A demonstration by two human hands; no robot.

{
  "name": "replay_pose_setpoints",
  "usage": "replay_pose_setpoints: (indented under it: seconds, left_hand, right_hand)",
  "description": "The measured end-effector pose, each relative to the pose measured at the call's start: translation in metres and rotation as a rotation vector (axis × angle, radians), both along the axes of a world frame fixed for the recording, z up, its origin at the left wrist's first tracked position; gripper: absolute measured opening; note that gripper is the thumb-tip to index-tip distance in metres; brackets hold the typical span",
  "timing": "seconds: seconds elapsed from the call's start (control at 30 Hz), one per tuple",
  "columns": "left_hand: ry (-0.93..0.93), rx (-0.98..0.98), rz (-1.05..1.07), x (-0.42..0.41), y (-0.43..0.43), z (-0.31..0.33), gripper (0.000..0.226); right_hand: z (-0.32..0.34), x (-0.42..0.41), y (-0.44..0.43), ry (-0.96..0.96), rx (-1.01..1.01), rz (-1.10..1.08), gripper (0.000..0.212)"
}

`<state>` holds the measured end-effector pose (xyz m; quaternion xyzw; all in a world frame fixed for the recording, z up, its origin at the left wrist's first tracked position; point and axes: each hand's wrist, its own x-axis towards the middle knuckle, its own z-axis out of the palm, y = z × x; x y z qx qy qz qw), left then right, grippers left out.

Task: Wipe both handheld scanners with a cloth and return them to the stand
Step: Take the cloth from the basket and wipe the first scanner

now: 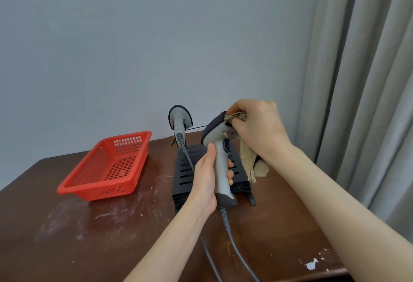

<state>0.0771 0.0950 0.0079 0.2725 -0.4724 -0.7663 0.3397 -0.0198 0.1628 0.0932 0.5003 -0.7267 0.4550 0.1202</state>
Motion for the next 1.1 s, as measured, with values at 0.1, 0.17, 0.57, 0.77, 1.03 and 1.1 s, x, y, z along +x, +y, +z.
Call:
replay_pose_setpoints:
  seconds: [0.1,0.17,0.57,0.77,1.03,1.1]
  left_hand:
    - [0.001,-0.007,0.015,0.001,-0.002,0.0,0.045]
    - [0.003,-0.021,0.024,0.001,-0.003,0.0,0.045]
    - [0.001,-0.018,0.033,0.006,-0.004,-0.002,0.044]
    - [0.09,0.172,-0.077,0.009,-0.01,-0.004,0.047]
    - [0.11,0.219,-0.096,0.008,-0.011,-0.005,0.047]
    - [0.104,0.222,-0.092,0.007,-0.009,-0.005,0.046]
  right_hand:
    - [0.004,-0.002,0.002,0.042,0.077,0.074,0.022]
    - [0.005,-0.005,0.004,0.087,0.149,0.091,0.021]
    - [-0.004,-0.025,0.007,0.041,0.357,-0.175,0.039]
    - [-0.031,-0.042,0.005,-0.137,0.389,-0.085,0.029]
    - [-0.008,-0.031,0.011,-0.321,-0.07,0.068,0.004]
    - [-0.008,-0.023,0.006,-0.241,-0.08,0.084,0.006]
